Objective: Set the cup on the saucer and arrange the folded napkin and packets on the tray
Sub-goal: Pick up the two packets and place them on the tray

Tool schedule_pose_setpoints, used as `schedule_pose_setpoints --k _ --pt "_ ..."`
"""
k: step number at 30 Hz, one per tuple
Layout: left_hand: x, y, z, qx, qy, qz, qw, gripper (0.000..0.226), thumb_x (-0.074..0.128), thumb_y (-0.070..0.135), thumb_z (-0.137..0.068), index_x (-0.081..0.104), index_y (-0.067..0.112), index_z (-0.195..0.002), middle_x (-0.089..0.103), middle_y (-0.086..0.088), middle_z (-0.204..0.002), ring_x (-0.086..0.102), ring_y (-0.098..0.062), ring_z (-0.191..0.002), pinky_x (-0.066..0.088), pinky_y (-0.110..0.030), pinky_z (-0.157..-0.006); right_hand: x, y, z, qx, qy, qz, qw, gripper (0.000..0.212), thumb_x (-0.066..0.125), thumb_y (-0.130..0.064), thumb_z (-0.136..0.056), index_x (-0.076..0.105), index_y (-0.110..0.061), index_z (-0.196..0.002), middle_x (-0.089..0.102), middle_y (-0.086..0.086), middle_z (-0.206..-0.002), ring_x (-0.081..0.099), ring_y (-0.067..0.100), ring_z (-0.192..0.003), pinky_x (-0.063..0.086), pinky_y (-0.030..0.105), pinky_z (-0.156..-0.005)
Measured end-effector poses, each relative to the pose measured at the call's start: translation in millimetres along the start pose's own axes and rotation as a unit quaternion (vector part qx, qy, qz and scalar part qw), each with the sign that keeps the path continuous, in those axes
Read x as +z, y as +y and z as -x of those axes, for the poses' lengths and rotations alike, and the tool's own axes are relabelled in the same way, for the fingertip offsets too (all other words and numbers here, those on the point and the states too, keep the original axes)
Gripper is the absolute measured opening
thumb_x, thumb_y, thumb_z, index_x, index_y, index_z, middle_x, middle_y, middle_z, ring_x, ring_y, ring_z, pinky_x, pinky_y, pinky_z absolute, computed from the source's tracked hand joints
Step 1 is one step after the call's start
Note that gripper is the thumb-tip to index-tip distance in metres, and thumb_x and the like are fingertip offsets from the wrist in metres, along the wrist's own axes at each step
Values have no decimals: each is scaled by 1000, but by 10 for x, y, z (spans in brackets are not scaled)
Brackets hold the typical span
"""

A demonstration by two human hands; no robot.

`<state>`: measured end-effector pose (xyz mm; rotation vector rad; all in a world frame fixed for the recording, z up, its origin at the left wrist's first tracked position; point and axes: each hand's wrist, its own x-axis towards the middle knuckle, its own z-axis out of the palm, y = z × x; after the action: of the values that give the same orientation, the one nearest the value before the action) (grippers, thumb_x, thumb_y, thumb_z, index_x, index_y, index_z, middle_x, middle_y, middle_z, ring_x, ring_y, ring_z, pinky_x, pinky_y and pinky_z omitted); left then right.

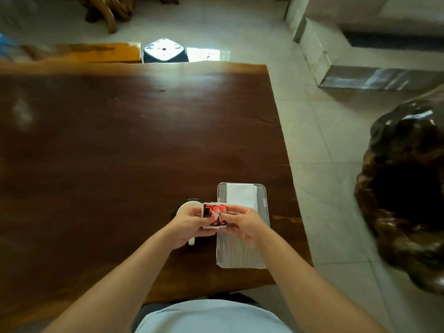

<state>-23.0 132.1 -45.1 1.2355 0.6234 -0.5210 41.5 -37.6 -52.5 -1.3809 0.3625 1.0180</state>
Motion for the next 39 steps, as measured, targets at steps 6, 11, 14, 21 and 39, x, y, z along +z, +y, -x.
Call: schedule_pose_setpoints --k 6,11,14,21,39 --pt "217 -99 -190 -33 15 7 999 18 63 0 -94 68 4 -110 73 -17 -110 75 -28 -97 64 -35 -78 -287 65 75 -2 20 -48 999 27 68 0 -90 68 -3 -117 74 17 -111 75 29 -98 61 33 -74" --pt "260 -343 -348 -56 71 -19 996 15 61 2 -96 68 6 -109 71 -18 -115 75 -27 -92 64 -34 -76 -632 201 76 -2 78 -109 991 26 66 1 -91 66 -5 -117 74 17 -111 74 29 -100 62 38 -82" --pt "315 -481 -411 -112 42 1 993 17 57 0 -97 64 6 -111 68 -15 -117 72 -31 -101 58 -44 -94 -836 329 48 7 119 -91 989 29 68 4 -88 67 -10 -113 72 15 -113 73 28 -101 60 41 -89" --pt "542 -807 -582 -132 65 -56 988 30 58 -13 -91 61 -1 -119 71 -19 -109 74 -27 -100 58 -42 -94 -978 651 -84 57 156 6 986 50 69 11 -85 59 -8 -131 67 9 -107 70 25 -100 61 39 -87" --pt "658 -1067 -897 -132 146 -250 948 5 65 9 -95 67 9 -90 75 -15 -91 76 -22 -78 63 -31 -66 -1183 922 -339 45 233 253 938 35 77 -5 -85 64 -14 -116 70 6 -101 72 16 -87 56 19 -61"
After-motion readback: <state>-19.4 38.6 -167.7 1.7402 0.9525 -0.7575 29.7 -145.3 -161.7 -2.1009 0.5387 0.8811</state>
